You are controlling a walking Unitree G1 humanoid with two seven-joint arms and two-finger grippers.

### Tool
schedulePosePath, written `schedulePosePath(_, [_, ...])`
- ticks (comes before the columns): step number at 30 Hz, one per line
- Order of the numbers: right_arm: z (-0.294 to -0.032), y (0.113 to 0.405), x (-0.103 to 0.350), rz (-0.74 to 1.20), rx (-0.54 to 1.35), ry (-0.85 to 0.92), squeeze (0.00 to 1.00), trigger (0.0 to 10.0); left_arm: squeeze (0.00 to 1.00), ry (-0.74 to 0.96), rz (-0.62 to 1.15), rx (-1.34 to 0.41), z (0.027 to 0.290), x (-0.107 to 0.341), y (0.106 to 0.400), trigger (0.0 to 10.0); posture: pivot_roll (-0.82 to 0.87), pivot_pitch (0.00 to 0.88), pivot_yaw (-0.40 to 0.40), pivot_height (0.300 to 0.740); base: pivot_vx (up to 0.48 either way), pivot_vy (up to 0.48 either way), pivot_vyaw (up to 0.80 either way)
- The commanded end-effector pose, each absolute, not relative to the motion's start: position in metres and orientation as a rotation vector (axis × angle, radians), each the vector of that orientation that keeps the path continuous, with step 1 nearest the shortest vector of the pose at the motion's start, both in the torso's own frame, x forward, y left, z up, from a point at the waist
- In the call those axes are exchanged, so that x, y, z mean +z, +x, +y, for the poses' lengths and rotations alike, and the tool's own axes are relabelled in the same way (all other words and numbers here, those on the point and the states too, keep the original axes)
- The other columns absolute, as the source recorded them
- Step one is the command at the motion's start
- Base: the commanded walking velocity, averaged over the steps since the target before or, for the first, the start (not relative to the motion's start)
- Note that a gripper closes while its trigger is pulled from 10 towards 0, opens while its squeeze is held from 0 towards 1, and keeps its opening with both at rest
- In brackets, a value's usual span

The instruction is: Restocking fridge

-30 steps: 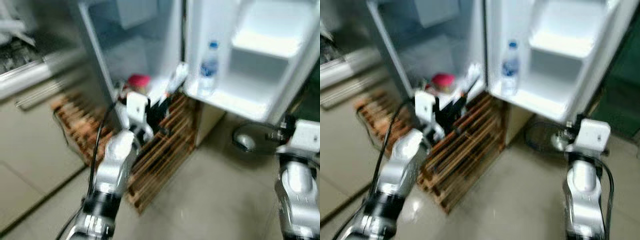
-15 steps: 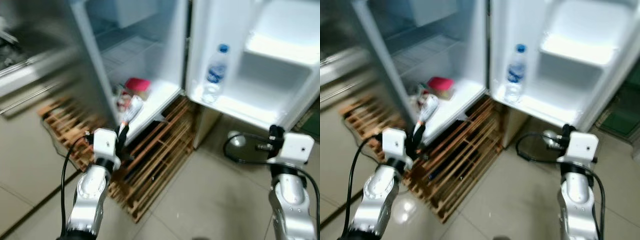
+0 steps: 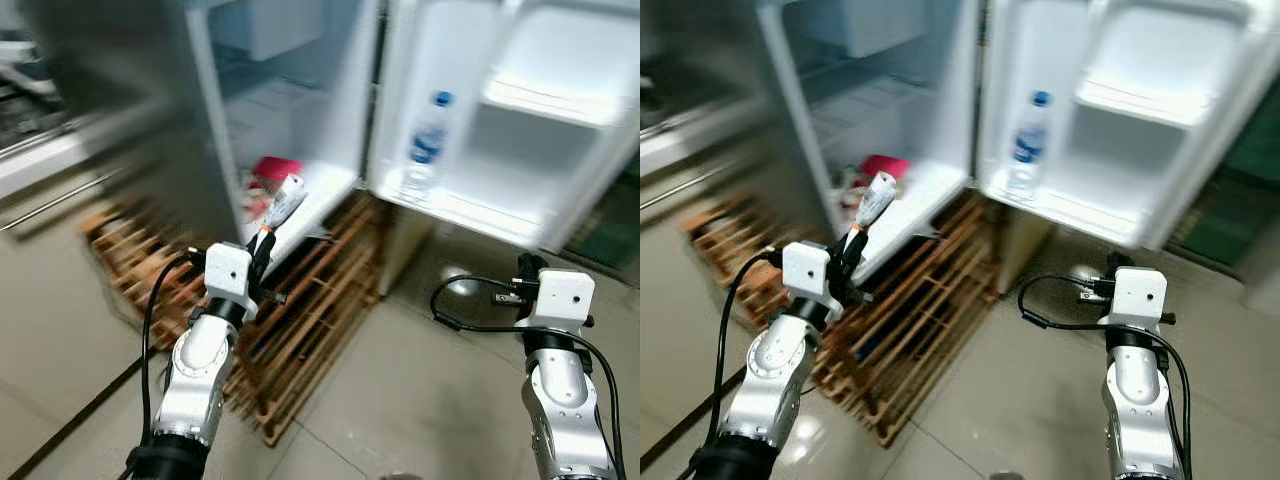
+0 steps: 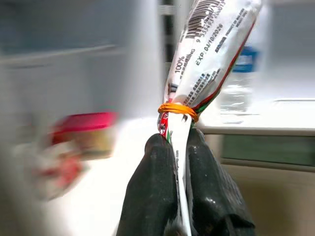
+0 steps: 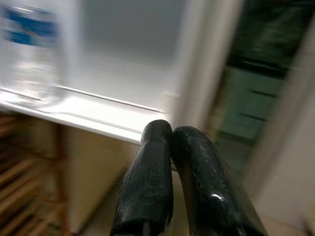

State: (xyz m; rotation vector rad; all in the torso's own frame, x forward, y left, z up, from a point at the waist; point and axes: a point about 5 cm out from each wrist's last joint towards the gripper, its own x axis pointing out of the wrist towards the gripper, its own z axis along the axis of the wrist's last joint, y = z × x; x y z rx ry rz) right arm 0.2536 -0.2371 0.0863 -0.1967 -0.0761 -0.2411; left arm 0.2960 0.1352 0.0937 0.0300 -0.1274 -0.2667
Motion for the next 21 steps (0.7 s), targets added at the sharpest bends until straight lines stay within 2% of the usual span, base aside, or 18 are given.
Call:
schedulePosePath(1, [-0.239, 0.253, 0.086, -0.079, -0.248, -0.212, 0.02, 10.0, 0.00, 0.004, -0.097, -0.240, 0.138, 0.092, 0.300, 10.0, -0.17, 0.000, 0.043, 0.740, 0.000, 0.000, -0.74])
schedulePosePath(4, [-0.240, 0.252, 0.085, -0.080, -0.249, -0.207, 0.03, 10.0, 0.00, -0.051, -0.076, -0.219, 0.140, 0.093, 0.304, 10.0, -0.17, 0.000, 0.042, 0.740, 0.000, 0.000, -0.74])
schedulePosePath(6, [-0.241, 0.250, 0.083, -0.076, -0.249, -0.200, 0.16, 10.0, 0.00, -0.082, -0.066, -0.211, 0.140, 0.094, 0.305, 10.0, -0.17, 0.000, 0.041, 0.740, 0.000, 0.000, -0.74])
schedulePosePath(8, [-0.242, 0.248, 0.082, -0.077, -0.252, -0.193, 0.20, 10.0, 0.00, -0.092, -0.062, -0.213, 0.139, 0.094, 0.304, 10.0, -0.17, 0.000, 0.040, 0.740, 0.000, 0.000, -0.74])
schedulePosePath(13, [-0.241, 0.249, 0.085, -0.093, -0.253, -0.199, 0.19, 10.0, 0.00, -0.108, -0.059, -0.204, 0.139, 0.094, 0.304, 10.0, -0.17, 0.000, 0.039, 0.740, 0.000, 0.000, -0.66])
schedulePosePath(21, [-0.237, 0.256, 0.093, -0.124, -0.234, -0.204, 0.18, 10.0, 0.00, -0.089, -0.115, -0.237, 0.128, 0.111, 0.309, 10.0, -0.17, 0.000, 0.031, 0.740, 0.000, 0.000, 0.00])
